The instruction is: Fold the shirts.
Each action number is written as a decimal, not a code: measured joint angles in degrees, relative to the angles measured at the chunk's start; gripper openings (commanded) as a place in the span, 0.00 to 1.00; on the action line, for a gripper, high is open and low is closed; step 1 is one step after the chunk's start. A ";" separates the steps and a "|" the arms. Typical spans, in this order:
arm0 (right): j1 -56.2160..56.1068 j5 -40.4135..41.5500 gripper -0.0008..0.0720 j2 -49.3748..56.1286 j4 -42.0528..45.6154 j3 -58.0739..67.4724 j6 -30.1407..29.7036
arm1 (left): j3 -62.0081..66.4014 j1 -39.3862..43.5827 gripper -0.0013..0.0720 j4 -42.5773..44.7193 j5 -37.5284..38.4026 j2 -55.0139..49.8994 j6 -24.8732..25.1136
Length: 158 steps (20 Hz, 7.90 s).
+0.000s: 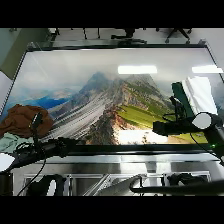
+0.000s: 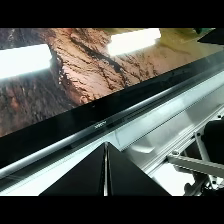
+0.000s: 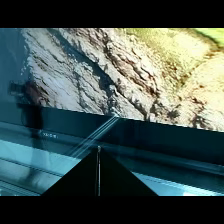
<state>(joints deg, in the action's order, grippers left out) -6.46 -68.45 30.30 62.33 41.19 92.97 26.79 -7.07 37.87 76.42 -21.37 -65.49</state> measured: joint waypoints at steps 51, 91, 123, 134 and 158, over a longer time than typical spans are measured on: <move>-0.02 0.57 0.04 0.00 -0.24 0.00 0.02 | 76.50 12.17 0.04 43.25 1.60 -60.89 -18.23; 0.11 4.70 0.04 46.88 -14.32 28.30 -24.55 | 47.10 20.33 0.04 5.18 -18.56 -80.91 -6.45; 0.11 5.25 0.04 16.02 -15.39 69.53 -29.51 | 90.66 20.39 0.04 20.96 -1.66 -44.04 -12.11; 0.02 2.51 0.04 23.74 -8.31 71.80 -29.18 | 70.64 20.39 0.04 29.81 -18.10 -35.76 -13.16; 7.89 -8.70 0.81 35.52 -15.10 37.51 -22.12 | 67.04 10.36 0.68 29.40 -1.20 -79.34 -11.28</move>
<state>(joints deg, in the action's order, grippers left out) 1.43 -77.14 65.82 47.22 78.70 70.85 93.82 3.29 67.26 75.22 -100.71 -76.77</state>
